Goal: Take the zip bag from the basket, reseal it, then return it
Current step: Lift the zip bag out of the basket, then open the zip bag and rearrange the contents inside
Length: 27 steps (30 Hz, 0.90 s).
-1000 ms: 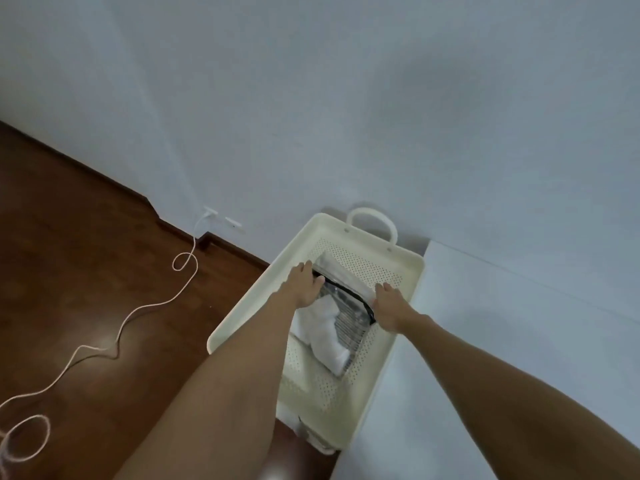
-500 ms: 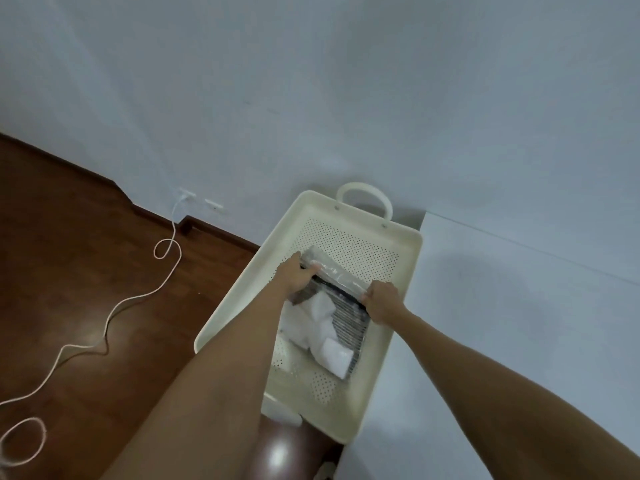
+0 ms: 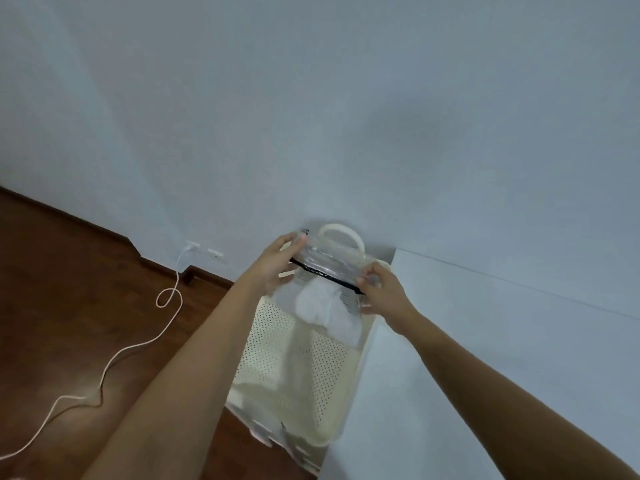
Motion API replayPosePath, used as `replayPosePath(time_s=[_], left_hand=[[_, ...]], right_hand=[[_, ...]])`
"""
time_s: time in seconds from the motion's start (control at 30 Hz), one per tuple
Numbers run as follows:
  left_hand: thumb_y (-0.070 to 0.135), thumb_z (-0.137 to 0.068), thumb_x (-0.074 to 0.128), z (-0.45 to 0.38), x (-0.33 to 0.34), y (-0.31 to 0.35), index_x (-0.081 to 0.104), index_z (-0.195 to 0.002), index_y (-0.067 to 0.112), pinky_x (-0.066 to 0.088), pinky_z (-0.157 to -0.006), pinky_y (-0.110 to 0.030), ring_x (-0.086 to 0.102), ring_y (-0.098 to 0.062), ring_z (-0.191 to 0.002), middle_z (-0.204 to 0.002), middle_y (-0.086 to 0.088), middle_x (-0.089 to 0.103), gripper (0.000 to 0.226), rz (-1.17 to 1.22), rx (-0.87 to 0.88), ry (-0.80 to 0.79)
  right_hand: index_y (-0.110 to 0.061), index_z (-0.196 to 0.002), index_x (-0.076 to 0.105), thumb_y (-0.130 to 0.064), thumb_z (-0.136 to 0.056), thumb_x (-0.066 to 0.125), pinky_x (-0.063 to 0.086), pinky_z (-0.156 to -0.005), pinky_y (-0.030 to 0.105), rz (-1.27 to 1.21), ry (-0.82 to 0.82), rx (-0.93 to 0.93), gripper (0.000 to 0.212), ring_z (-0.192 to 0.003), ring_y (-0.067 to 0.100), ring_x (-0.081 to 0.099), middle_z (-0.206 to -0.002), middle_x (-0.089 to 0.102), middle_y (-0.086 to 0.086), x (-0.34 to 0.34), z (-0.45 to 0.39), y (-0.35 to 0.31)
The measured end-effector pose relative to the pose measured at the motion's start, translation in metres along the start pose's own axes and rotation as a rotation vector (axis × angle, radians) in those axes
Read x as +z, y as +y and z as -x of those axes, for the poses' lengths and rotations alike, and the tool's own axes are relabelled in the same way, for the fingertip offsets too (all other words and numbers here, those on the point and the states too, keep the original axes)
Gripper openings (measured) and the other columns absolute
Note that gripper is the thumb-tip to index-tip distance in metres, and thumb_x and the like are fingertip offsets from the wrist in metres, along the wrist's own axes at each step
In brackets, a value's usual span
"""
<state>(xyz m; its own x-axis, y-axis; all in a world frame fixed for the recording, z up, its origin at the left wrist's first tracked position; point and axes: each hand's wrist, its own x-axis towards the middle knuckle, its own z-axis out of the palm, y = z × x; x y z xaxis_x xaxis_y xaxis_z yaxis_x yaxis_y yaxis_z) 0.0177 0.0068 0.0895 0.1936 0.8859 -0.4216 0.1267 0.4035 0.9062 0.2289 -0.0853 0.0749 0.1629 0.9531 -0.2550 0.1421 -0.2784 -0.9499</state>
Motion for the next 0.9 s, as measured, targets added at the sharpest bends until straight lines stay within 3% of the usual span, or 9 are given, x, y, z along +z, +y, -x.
replayPosePath(time_s=[0.13, 0.27, 0.4, 0.5, 0.6, 0.67, 0.7, 0.77, 0.9], left_hand=[[0.063, -0.084, 0.058, 0.027, 0.043, 0.039, 0.064, -0.108, 0.037, 0.05, -0.083, -0.031, 0.058, -0.017, -0.097, -0.107, 0.002, 0.061, 0.036, 0.109, 0.079, -0.05], [0.06, -0.088, 0.056, 0.048, 0.099, 0.061, 0.065, -0.121, 0.022, 0.053, -0.071, -0.028, 0.062, -0.017, -0.093, -0.104, -0.004, 0.066, 0.051, 0.224, 0.086, -0.116], [0.043, -0.091, 0.063, 0.064, 0.163, 0.06, 0.062, -0.121, 0.013, 0.052, -0.076, -0.029, 0.06, -0.019, -0.085, -0.102, -0.009, 0.065, 0.043, 0.259, 0.048, -0.207], [0.03, -0.089, 0.069, 0.072, 0.207, 0.053, 0.061, -0.113, 0.012, 0.051, -0.073, -0.029, 0.058, -0.019, -0.081, -0.095, -0.008, 0.063, 0.031, 0.276, 0.009, -0.262], [0.016, -0.086, 0.07, 0.08, 0.246, 0.045, 0.062, -0.101, 0.014, 0.055, -0.055, -0.022, 0.059, -0.016, -0.075, -0.093, -0.005, 0.063, 0.017, 0.259, -0.039, -0.324], [0.011, -0.086, 0.068, 0.083, 0.267, 0.04, 0.063, -0.091, 0.017, 0.055, -0.058, -0.023, 0.06, -0.014, -0.077, -0.094, -0.004, 0.065, 0.009, 0.262, -0.073, -0.369], [0.012, -0.086, 0.068, 0.085, 0.277, 0.038, 0.064, -0.09, 0.019, 0.055, -0.061, -0.026, 0.061, -0.015, -0.079, -0.094, -0.004, 0.066, 0.008, 0.267, -0.094, -0.392], [0.024, -0.088, 0.07, 0.089, 0.293, 0.035, 0.068, -0.093, 0.017, 0.057, -0.065, -0.029, 0.064, -0.017, -0.078, -0.092, -0.005, 0.068, 0.009, 0.254, -0.126, -0.444], [0.053, -0.086, 0.063, 0.092, 0.317, 0.034, 0.066, -0.079, 0.015, 0.058, -0.069, -0.033, 0.064, -0.02, -0.077, -0.085, -0.003, 0.068, 0.038, 0.186, -0.179, -0.47]], right_hand=[[-0.016, -0.092, 0.055, -0.016, -0.093, 0.059, 0.057, -0.081, 0.051, -0.06, -0.005, -0.127, 0.004, -0.08, 0.027, 0.057, -0.105, 0.054, 0.018, -0.057, 0.032, -0.02], [-0.026, -0.109, 0.061, -0.018, -0.094, 0.06, 0.058, -0.075, 0.034, -0.15, 0.006, -0.178, 0.018, -0.08, 0.024, 0.063, -0.115, 0.055, 0.018, -0.123, 0.067, -0.022], [-0.042, -0.131, 0.05, -0.025, -0.095, 0.058, 0.055, -0.084, 0.036, -0.275, 0.043, -0.143, 0.041, -0.089, 0.024, 0.066, -0.109, 0.061, 0.013, -0.184, 0.101, -0.007], [-0.045, -0.142, 0.036, -0.036, -0.095, 0.056, 0.055, -0.083, 0.037, -0.412, 0.106, -0.084, 0.052, -0.1, 0.029, 0.063, -0.124, 0.053, 0.01, -0.223, 0.122, 0.008], [-0.029, -0.142, 0.04, -0.044, -0.097, 0.047, 0.059, -0.066, 0.037, -0.613, 0.179, 0.011, 0.048, -0.103, 0.036, 0.063, -0.126, 0.051, 0.011, -0.26, 0.143, 0.023], [-0.012, -0.117, 0.056, -0.048, -0.097, 0.043, 0.059, -0.055, 0.039, -0.739, 0.222, 0.114, 0.043, -0.088, 0.037, 0.068, -0.108, 0.062, 0.021, -0.283, 0.155, 0.032], [-0.008, -0.109, 0.057, -0.049, -0.097, 0.042, 0.058, -0.056, 0.041, -0.769, 0.234, 0.153, 0.045, -0.084, 0.037, 0.069, -0.101, 0.064, 0.025, -0.294, 0.161, 0.038], [-0.005, -0.114, 0.052, -0.051, -0.097, 0.039, 0.055, -0.067, 0.045, -0.793, 0.239, 0.207, 0.05, -0.088, 0.038, 0.067, -0.102, 0.064, 0.027, -0.312, 0.168, 0.046], [-0.007, -0.112, 0.055, -0.042, -0.097, 0.048, 0.051, -0.068, 0.041, -0.8, 0.217, 0.258, 0.038, -0.073, 0.03, 0.063, -0.081, 0.064, 0.016, -0.337, 0.179, 0.055]])
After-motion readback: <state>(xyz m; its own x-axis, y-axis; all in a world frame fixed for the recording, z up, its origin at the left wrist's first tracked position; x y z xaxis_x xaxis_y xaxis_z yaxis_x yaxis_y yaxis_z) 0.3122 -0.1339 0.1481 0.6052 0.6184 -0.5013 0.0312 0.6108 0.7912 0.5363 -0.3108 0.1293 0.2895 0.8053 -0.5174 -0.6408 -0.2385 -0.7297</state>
